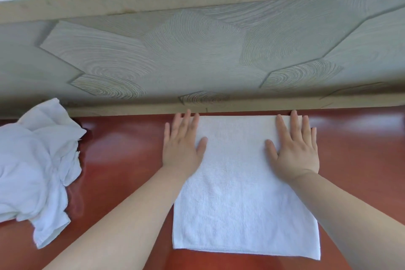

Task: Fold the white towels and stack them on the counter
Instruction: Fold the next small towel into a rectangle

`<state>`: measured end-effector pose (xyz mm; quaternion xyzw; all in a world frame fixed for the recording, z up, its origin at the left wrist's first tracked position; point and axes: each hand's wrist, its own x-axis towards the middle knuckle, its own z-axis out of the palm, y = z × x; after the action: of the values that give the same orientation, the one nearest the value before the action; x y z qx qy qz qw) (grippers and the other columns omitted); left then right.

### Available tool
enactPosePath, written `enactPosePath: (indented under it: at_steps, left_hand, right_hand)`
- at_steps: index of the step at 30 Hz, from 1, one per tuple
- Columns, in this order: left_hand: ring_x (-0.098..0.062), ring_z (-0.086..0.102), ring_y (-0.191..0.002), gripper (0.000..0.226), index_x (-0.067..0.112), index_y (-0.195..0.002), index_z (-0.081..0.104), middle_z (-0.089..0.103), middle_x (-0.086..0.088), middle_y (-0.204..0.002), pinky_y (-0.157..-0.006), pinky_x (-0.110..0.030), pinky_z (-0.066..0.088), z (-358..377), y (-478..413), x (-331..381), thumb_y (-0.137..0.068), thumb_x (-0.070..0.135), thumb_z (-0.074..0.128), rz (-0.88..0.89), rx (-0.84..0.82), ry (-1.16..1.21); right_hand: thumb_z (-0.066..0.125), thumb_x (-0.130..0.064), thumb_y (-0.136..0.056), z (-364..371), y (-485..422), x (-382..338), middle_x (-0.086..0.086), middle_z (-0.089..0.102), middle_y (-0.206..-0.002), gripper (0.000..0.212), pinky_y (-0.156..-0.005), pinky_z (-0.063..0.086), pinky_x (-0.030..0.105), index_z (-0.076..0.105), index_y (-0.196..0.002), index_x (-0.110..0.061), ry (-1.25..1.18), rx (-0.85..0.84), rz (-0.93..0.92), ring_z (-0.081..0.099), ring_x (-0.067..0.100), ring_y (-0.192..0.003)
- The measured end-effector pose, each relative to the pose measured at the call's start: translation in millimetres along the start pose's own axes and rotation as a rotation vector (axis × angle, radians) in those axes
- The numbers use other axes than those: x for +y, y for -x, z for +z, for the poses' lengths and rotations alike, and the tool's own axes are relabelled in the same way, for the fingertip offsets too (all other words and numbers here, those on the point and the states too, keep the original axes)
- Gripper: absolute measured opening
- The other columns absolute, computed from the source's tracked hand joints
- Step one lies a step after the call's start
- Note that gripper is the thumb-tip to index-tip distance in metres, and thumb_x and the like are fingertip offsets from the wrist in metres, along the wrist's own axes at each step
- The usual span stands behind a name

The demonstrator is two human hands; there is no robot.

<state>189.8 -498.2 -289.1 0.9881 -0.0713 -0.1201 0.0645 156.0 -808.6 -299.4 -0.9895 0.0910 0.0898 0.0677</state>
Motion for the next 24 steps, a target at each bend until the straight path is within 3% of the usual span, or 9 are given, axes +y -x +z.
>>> enactPosePath:
  at_steps: [5, 9, 12, 14, 17, 20, 22, 24]
  left_hand:
    - [-0.02, 0.0, -0.159, 0.072, 0.017, -0.163, 0.016, 0.002, -0.001, -0.173, -0.129, -0.044, 0.001, 5.7, -1.1, -8.4, -0.101, 0.053, 0.025, -0.093, 0.084, 0.064]
    - [-0.016, 0.001, -0.159, 0.075, 0.01, -0.163, 0.013, 0.008, -0.003, -0.172, -0.129, -0.039, 0.001, 4.7, -2.7, -9.1, -0.102, 0.051, 0.021, -0.157, 0.126, 0.166]
    - [-0.015, 0.009, -0.157, 0.063, 0.014, -0.158, 0.033, 0.021, -0.001, -0.17, -0.129, -0.036, 0.003, 2.2, -8.8, -12.4, -0.104, 0.045, 0.024, -0.281, 0.216, 0.324]
    - [-0.017, 0.016, -0.156, 0.045, 0.021, -0.144, 0.05, 0.031, 0.001, -0.166, -0.128, -0.037, 0.008, 2.0, -13.9, -13.2, -0.105, 0.037, 0.037, -0.331, 0.28, 0.412]
    - [-0.02, 0.019, -0.155, 0.023, 0.02, -0.121, 0.061, 0.035, 0.0, -0.164, -0.127, -0.037, 0.011, 0.7, -15.7, -12.4, -0.101, 0.028, 0.054, -0.354, 0.293, 0.469]
    - [-0.028, 0.017, -0.155, 0.013, 0.013, -0.104, 0.063, 0.033, -0.006, -0.164, -0.126, -0.041, 0.01, -10.0, -21.2, -10.3, -0.098, 0.024, 0.059, -0.377, 0.199, 0.497]
    - [-0.034, 0.023, -0.15, 0.011, 0.011, -0.1, 0.06, 0.037, -0.01, -0.16, -0.12, -0.045, 0.017, -20.5, -24.2, -9.4, -0.098, 0.022, 0.059, -0.368, 0.128, 0.444]
    - [-0.039, 0.043, -0.13, 0.009, 0.011, -0.103, 0.057, 0.053, -0.012, -0.136, -0.101, -0.044, 0.034, -31.4, -23.9, -7.6, -0.098, 0.018, 0.056, -0.328, 0.106, 0.387]
  right_hand:
    - [0.029, -0.063, -0.096, 1.8, 0.1, -0.2, 0.01, -0.004, -0.171, 0.074, -0.127, -0.001, 0.047, 0.01, -0.162, -0.036, -0.017, 0.008, 0.016, -0.006, 0.033, -0.157]
    - [0.028, -0.061, -0.096, 3.0, 0.2, -1.2, 0.02, -0.001, -0.169, 0.076, -0.128, 0.002, 0.048, 0.012, -0.162, -0.027, -0.072, 0.048, 0.107, -0.002, 0.033, -0.157]
    - [0.025, -0.063, -0.097, 0.5, -1.2, -3.6, 0.023, 0.005, -0.168, 0.077, -0.127, 0.001, 0.049, 0.017, -0.16, -0.021, -0.115, 0.057, 0.202, 0.0, 0.035, -0.157]
    - [0.026, -0.063, -0.098, -2.9, -2.5, -3.0, 0.02, 0.008, -0.169, 0.071, -0.128, 0.0, 0.046, 0.025, -0.158, -0.024, -0.152, 0.062, 0.219, 0.001, 0.033, -0.157]
    - [0.033, -0.051, -0.099, -10.6, -4.2, -2.6, 0.01, 0.026, -0.166, 0.06, -0.126, 0.004, 0.039, 0.045, -0.15, -0.021, -0.303, 0.125, 0.219, 0.012, 0.028, -0.156]
    - [0.047, -0.032, -0.101, -23.2, -11.2, 1.0, 0.008, 0.054, -0.147, 0.039, -0.119, 0.024, 0.034, 0.069, -0.129, -0.016, -0.562, 0.189, 0.318, 0.038, 0.03, -0.142]
    - [0.054, -0.026, -0.097, -39.3, -21.9, 5.6, 0.002, 0.07, -0.118, 0.028, -0.097, 0.043, 0.032, 0.075, -0.114, -0.019, -0.697, 0.122, 0.443, 0.058, 0.029, -0.12]
    - [0.058, -0.023, -0.093, -54.8, -31.6, 9.5, -0.003, 0.068, -0.097, 0.021, -0.077, 0.04, 0.027, 0.071, -0.109, -0.021, -0.708, 0.013, 0.51, 0.066, 0.029, -0.102]
